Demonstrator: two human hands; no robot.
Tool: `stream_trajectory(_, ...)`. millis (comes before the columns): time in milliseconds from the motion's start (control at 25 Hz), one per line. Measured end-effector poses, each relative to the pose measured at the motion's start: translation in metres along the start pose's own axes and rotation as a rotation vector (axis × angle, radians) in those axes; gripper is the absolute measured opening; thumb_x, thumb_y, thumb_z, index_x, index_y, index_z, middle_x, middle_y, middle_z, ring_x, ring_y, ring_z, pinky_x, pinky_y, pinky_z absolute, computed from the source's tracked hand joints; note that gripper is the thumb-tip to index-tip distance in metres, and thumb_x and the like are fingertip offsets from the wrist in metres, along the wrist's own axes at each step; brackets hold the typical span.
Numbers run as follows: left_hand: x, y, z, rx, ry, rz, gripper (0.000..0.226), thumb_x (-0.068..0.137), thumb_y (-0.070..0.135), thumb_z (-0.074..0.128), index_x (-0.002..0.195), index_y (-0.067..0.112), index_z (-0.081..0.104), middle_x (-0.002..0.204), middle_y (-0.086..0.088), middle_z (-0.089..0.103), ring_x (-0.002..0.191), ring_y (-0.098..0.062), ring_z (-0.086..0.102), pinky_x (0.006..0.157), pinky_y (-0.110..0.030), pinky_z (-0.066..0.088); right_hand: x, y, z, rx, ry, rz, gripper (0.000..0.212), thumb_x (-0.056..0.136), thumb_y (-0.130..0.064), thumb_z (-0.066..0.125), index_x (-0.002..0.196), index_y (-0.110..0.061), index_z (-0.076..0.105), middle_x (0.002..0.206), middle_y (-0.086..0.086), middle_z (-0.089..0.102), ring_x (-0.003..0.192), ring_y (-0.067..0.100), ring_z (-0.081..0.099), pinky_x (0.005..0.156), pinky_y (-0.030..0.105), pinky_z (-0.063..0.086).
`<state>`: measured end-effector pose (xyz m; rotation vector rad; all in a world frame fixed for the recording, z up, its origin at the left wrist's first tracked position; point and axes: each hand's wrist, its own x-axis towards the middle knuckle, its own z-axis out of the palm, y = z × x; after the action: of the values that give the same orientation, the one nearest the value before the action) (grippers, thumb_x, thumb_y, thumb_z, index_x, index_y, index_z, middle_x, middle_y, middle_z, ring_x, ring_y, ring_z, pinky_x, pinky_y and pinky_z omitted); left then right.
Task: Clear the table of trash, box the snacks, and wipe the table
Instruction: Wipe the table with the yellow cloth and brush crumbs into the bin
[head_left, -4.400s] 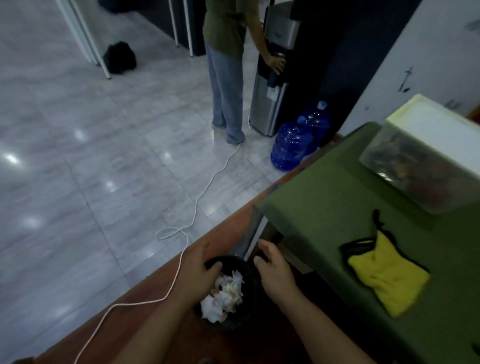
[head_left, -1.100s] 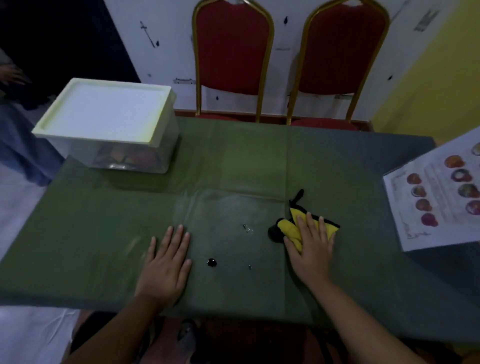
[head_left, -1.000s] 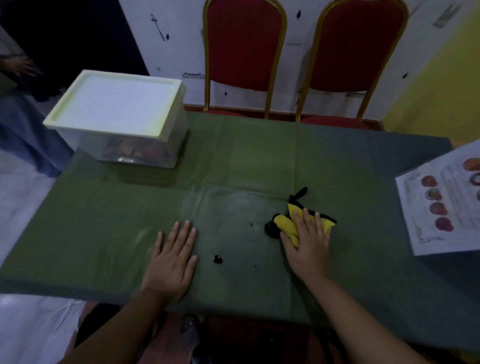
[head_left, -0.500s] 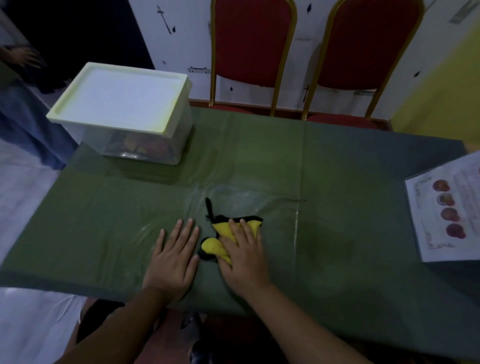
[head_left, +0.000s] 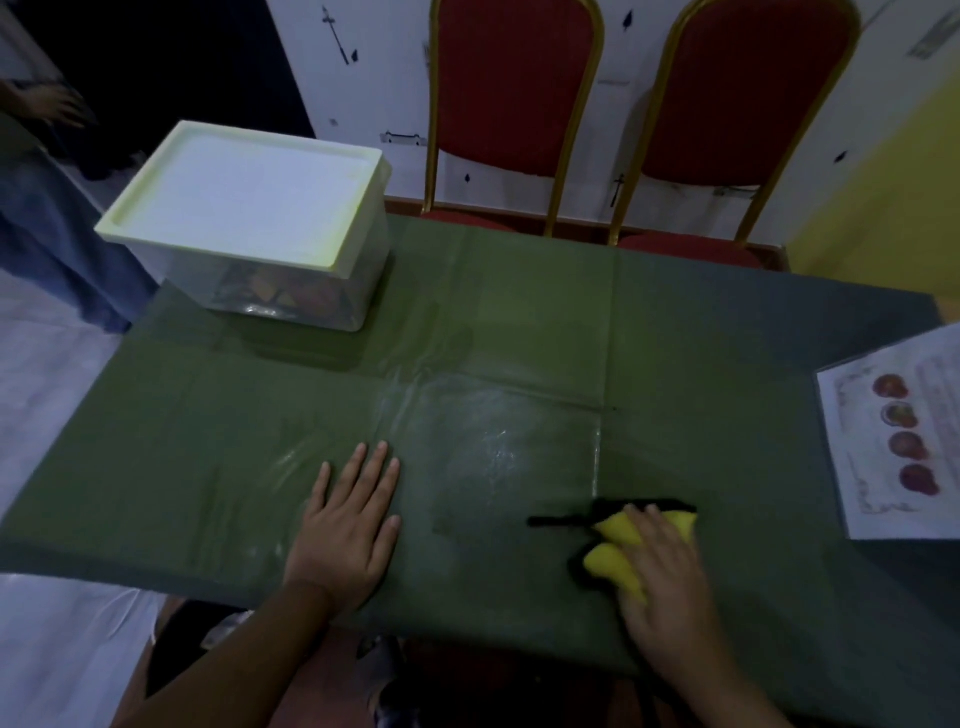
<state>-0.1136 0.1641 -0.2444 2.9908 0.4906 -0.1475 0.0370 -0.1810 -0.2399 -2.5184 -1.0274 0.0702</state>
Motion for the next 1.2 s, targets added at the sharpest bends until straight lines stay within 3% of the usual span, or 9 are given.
stream_trajectory(160,0.001,0.001,-0.001,-0.003,0.007,0.005,0.063,0.094,0.044,0.026,0.151,0.018,0.022,0.161,0.000,0.015,0.149,-0.020,0.010,0.117,-0.053,0.017,0.061,0.007,0.009,-0.005,0.170,0.372,0.046,0.078,-0.026,0.043,0.113,-0.004,0.063,0.137,0.015,0.053,0.133,0.038,0.041,0.108,0.059,0.030)
stream_trajectory(280,0.000,0.002,0.000,-0.003,0.014,0.002,0.062,0.094,0.044,0.026,0.151,0.018,0.022,0.161,0.000,0.015,0.149,-0.020,0.010,0.117,-0.053,0.017,0.115,-0.024,0.025,0.058,0.238,0.521,0.040,0.079,-0.027,0.047,0.108,-0.005,0.064,0.135,0.018,0.055,0.131,0.039,0.043,0.109,0.059,0.028)
stream_trajectory(400,0.000,0.001,0.000,0.003,0.009,0.003,0.062,0.094,0.043,0.027,0.151,0.018,0.022,0.161,0.000,0.014,0.149,-0.020,0.009,0.117,-0.053,0.017,0.147,-0.070,0.047,0.107,0.209,0.386,0.045,0.077,-0.029,0.048,0.111,-0.004,0.065,0.131,0.021,0.058,0.124,0.042,0.049,0.105,0.056,0.036)
stream_trajectory(600,0.000,0.001,-0.001,0.017,0.010,0.016,0.063,0.092,0.042,0.030,0.150,0.016,0.025,0.160,-0.002,0.016,0.149,-0.021,0.012,0.116,-0.053,0.019,0.111,-0.150,0.071,0.112,-0.056,-0.011,0.038,0.074,-0.030,0.051,0.107,-0.016,0.062,0.143,0.008,0.049,0.138,0.030,0.037,0.110,0.056,0.031)
stream_trajectory(880,0.000,0.002,-0.003,0.008,0.009,0.007,0.063,0.093,0.043,0.029,0.150,0.017,0.024,0.160,-0.001,0.016,0.149,-0.020,0.011,0.117,-0.052,0.016,-0.011,-0.072,0.025,0.014,-0.225,-0.310,0.039,0.059,-0.029,0.065,0.097,-0.021,0.061,0.146,0.004,0.046,0.140,0.025,0.035,0.110,0.050,0.029)
stream_trajectory(1000,0.000,0.003,-0.003,0.000,0.008,0.003,0.063,0.093,0.043,0.029,0.151,0.018,0.023,0.161,-0.001,0.014,0.149,-0.019,0.008,0.118,-0.052,0.015,-0.025,-0.015,-0.002,-0.037,-0.172,-0.228,0.047,0.059,-0.025,0.063,0.105,-0.020,0.056,0.144,0.006,0.045,0.136,0.030,0.041,0.107,0.052,0.031)
stream_trajectory(1200,0.000,0.001,-0.003,0.000,0.011,-0.005,0.063,0.093,0.043,0.029,0.151,0.018,0.023,0.161,0.000,0.015,0.149,-0.019,0.009,0.118,-0.051,0.015,0.026,0.038,-0.012,-0.073,0.078,0.207,0.045,0.075,-0.023,0.046,0.114,-0.006,0.062,0.137,0.013,0.054,0.130,0.035,0.046,0.106,0.057,0.034)
